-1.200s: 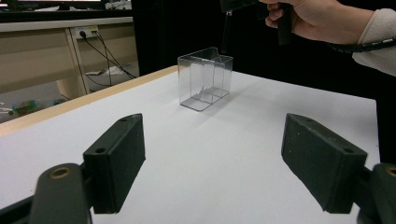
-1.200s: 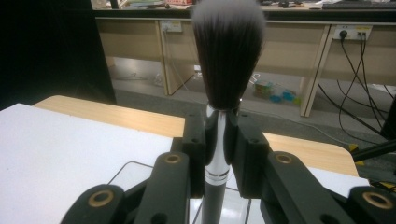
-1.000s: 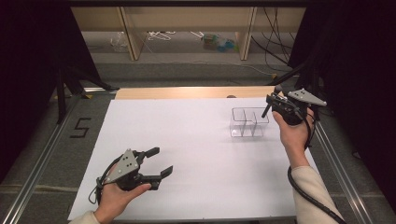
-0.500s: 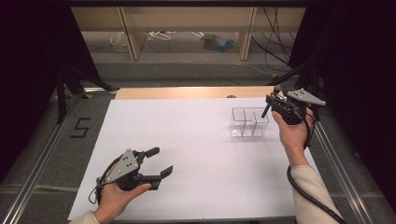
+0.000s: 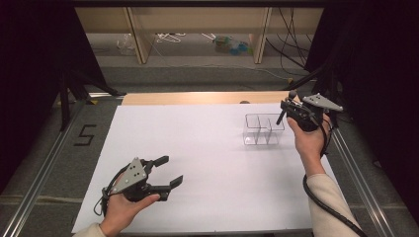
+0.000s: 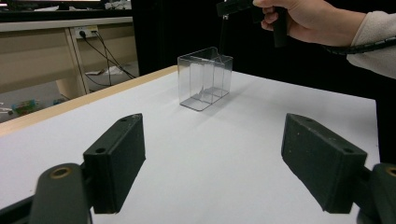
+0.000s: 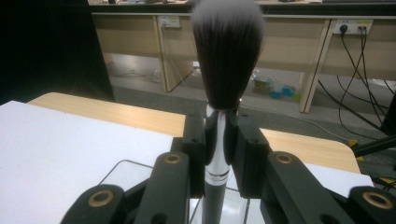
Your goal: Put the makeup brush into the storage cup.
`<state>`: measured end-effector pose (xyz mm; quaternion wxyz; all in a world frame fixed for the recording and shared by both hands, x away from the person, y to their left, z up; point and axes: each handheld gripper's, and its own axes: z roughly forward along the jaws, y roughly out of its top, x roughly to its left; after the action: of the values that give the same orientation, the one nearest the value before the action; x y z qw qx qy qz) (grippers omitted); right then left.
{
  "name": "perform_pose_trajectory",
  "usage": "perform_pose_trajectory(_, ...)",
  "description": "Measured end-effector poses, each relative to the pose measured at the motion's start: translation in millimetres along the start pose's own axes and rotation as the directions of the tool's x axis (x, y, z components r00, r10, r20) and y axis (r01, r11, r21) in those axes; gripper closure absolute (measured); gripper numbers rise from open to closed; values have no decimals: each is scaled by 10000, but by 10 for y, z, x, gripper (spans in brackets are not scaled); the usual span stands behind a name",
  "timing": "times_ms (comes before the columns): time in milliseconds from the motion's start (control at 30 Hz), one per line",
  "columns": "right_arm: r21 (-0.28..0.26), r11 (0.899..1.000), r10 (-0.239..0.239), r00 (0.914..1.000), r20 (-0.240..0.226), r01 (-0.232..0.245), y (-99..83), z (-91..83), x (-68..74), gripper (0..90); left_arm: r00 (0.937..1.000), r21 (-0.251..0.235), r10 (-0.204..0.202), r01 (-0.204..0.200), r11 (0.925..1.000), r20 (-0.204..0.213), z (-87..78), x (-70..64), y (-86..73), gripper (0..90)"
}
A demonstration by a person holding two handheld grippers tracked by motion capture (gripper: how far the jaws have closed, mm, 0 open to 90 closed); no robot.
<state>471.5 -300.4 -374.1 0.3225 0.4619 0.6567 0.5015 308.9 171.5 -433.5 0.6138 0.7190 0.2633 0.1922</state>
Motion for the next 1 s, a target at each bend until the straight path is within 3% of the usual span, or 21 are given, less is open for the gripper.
perform_pose_trajectory(233, -70, 10000, -39, 10000, -2, 39, -8, 15, -1, 774, 10000, -1, 7, -7, 10000, 4, 0, 1, 1, 214)
perform_pose_trajectory(1000, 468, 9989, -32, 10000, -7, 32, -79, 72, 11, 774, 10000, 12, 13, -13, 10000, 6, 3, -2, -1, 214)
